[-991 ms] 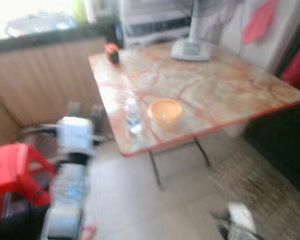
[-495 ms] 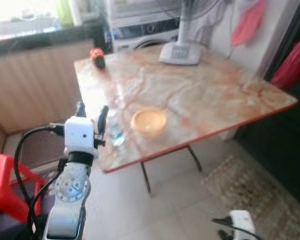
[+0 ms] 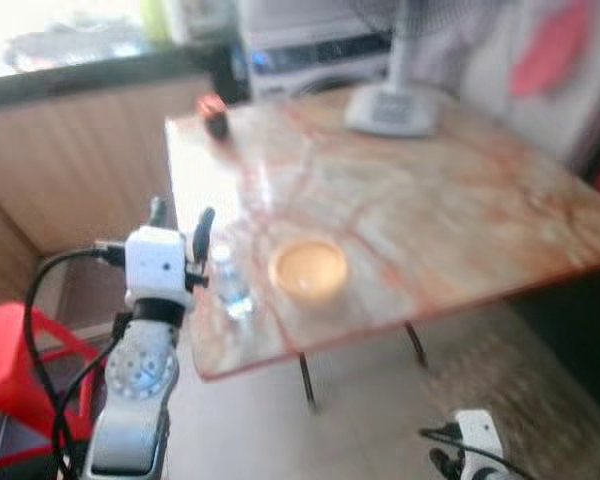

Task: Restocking fridge

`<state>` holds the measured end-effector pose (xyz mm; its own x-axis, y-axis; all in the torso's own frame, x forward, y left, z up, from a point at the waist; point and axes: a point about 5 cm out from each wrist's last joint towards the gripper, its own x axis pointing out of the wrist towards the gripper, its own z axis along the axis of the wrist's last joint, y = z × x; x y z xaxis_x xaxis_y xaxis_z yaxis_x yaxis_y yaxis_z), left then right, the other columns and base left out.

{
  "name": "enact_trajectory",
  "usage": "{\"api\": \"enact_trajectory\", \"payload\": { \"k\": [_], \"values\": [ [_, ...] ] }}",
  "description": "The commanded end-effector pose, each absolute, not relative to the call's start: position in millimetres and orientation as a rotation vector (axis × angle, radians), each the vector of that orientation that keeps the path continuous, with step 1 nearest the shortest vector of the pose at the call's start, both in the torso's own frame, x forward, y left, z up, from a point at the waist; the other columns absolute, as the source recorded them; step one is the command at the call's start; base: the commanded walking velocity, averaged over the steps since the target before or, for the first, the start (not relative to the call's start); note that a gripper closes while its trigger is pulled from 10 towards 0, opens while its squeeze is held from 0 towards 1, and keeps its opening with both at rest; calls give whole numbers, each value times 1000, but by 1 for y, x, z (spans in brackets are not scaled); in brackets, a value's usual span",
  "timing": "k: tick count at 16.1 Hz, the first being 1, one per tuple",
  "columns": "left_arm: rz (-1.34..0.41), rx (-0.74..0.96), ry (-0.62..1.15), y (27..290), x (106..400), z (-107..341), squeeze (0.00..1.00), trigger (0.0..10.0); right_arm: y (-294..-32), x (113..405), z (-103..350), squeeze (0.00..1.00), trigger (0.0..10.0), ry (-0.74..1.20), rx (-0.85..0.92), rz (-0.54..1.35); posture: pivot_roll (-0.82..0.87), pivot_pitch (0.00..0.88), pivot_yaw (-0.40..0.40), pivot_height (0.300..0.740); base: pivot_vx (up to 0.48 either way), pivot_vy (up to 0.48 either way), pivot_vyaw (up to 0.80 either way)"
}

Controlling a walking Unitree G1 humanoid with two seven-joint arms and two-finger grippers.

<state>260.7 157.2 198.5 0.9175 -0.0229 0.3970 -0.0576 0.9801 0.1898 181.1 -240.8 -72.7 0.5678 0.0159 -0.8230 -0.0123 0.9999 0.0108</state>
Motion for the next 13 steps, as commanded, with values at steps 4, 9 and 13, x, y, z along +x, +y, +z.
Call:
{"api": "enact_trajectory", "payload": {
  "k": [4, 9, 13],
  "values": [
    [30, 206, -386, 163, 261, 197, 0, 10000, -234, 186, -72, 0, 10000, 955, 27, 27, 58, 46, -11, 740, 205, 0, 0],
    [-100, 67, -348, 152, 258, 200, 0, 10000, -234, 186, -72, 0, 10000, 954, 28, 34, 69, 47, -11, 740, 0, 0, 0],
    [-109, -16, -271, 147, 274, 227, 0, 10000, -233, 185, -73, 0, 10000, 967, 6, 53, 75, 47, -8, 740, 0, 0, 0]
  ]
}}
